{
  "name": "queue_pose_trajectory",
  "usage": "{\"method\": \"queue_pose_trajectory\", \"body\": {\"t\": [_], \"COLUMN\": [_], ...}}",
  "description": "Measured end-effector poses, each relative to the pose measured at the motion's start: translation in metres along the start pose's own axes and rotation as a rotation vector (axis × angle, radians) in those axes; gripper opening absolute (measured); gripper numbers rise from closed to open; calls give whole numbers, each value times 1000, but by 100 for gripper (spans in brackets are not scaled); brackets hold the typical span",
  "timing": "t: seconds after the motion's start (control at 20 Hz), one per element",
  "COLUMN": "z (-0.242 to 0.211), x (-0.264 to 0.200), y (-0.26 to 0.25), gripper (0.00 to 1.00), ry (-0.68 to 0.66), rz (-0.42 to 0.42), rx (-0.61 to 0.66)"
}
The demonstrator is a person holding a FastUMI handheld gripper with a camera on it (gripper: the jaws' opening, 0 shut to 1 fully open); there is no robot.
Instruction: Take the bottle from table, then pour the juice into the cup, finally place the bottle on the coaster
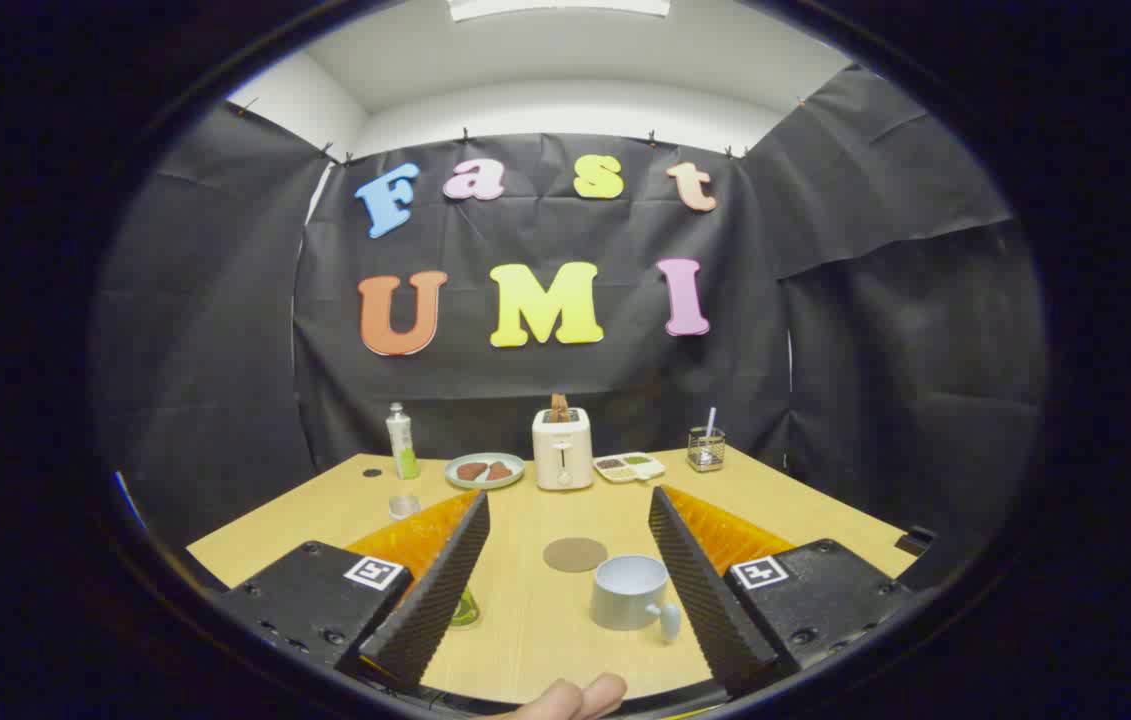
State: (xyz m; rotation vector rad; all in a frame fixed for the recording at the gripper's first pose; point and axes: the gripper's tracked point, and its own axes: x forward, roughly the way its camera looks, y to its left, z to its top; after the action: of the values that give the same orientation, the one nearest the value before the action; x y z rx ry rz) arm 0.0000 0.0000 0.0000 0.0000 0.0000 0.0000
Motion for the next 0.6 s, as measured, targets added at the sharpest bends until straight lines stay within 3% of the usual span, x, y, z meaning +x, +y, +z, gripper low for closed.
{"method": "queue_pose_trajectory", "body": {"t": [0.6], "z": [3], "x": [3], "y": [-3], "gripper": [100], "ry": [-40], "rz": [-8], "rx": [-31]}}
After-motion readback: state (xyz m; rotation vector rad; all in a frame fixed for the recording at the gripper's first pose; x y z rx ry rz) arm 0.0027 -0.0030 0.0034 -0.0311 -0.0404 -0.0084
